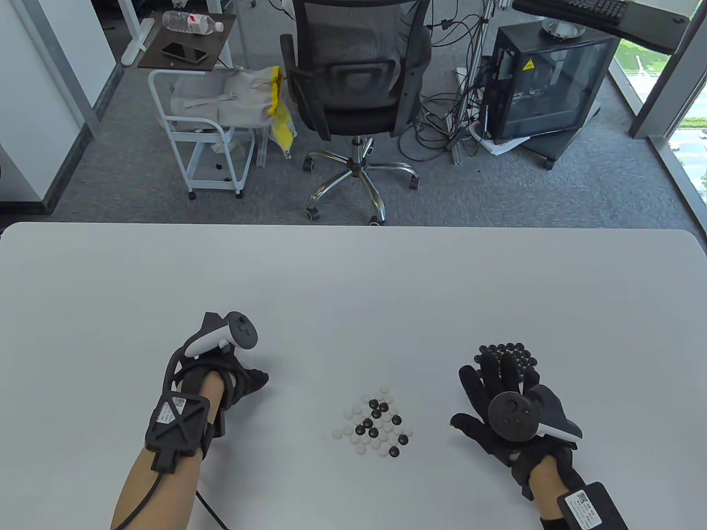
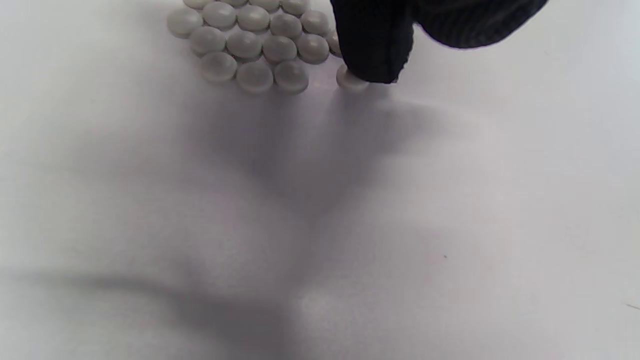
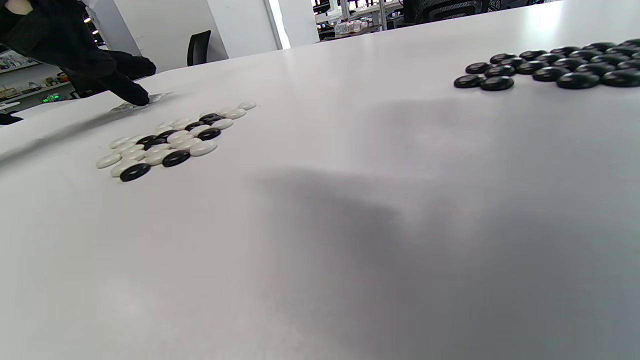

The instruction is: Go stone sorting task

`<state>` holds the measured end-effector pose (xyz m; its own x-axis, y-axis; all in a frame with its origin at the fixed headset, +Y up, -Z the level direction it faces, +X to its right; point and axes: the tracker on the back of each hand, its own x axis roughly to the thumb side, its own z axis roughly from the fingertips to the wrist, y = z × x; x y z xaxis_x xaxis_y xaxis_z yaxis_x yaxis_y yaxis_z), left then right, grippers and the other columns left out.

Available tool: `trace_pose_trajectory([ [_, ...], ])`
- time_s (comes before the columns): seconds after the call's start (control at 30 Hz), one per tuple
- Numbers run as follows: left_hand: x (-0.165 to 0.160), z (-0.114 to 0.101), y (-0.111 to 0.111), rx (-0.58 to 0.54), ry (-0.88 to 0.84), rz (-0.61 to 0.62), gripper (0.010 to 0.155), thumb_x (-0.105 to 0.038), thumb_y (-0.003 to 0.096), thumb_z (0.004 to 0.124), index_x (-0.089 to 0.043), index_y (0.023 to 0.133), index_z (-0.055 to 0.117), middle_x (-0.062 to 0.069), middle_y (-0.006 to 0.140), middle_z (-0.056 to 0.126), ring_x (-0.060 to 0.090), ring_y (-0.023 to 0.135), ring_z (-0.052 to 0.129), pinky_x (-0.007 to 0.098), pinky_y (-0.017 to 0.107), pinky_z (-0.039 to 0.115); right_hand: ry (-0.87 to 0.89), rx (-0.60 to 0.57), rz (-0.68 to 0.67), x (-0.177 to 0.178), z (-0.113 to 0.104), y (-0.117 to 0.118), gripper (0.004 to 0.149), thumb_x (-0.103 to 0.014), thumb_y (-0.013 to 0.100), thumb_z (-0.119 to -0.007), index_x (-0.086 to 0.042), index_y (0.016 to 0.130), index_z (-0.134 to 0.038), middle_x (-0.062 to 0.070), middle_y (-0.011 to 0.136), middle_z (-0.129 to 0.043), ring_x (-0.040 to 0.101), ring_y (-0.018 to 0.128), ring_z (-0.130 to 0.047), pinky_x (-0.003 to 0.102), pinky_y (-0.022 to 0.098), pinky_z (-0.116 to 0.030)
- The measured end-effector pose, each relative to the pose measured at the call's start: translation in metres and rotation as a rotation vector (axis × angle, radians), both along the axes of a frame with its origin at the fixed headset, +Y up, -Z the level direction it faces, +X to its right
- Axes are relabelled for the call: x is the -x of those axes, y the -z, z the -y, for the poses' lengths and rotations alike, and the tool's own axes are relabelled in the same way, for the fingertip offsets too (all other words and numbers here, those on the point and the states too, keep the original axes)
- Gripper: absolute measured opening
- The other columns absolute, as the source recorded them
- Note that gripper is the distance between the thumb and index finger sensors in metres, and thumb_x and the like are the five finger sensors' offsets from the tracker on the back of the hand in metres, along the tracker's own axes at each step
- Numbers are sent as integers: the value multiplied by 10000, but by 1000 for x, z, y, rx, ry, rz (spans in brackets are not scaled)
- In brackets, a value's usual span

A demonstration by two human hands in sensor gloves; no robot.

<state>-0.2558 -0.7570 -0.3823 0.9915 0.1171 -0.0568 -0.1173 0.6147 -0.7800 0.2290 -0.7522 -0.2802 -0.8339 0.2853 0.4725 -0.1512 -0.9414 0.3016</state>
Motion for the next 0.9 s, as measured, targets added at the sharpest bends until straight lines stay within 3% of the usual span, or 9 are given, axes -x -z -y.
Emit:
trace_pose_trajectory([
  [0.3, -4, -10, -5, -45, 2, 29, 672, -549, 496, 525, -335, 1129, 590, 182, 1115, -123, 514, 922, -185, 805, 505, -31, 0, 2, -1, 1, 0, 0, 854, -520, 622, -468, 58, 1169, -158, 476, 1059, 62, 693, 869, 105, 896, 489, -33],
  [0.63, -70, -48, -38, -154, 13, 332, 659, -544, 509, 542, -306, 1112, 660, 208, 1151, -48, 531, 946, -138, 808, 514, -3, -4, 5, 3, 0, 0, 0, 852, -519, 623, -467, 56, 1170, -159, 473, 1060, 62, 694, 869, 104, 896, 490, -34],
  [0.9, -124, -36, -66, -84, -19, 550, 631, -532, 519, 579, -294, 1092, 698, 216, 1153, 12, 535, 955, -78, 810, 528, 46, -4, 8, 2, 1, 0, 0, 853, -520, 622, -468, 56, 1170, -160, 475, 1059, 61, 694, 870, 102, 896, 490, -35],
])
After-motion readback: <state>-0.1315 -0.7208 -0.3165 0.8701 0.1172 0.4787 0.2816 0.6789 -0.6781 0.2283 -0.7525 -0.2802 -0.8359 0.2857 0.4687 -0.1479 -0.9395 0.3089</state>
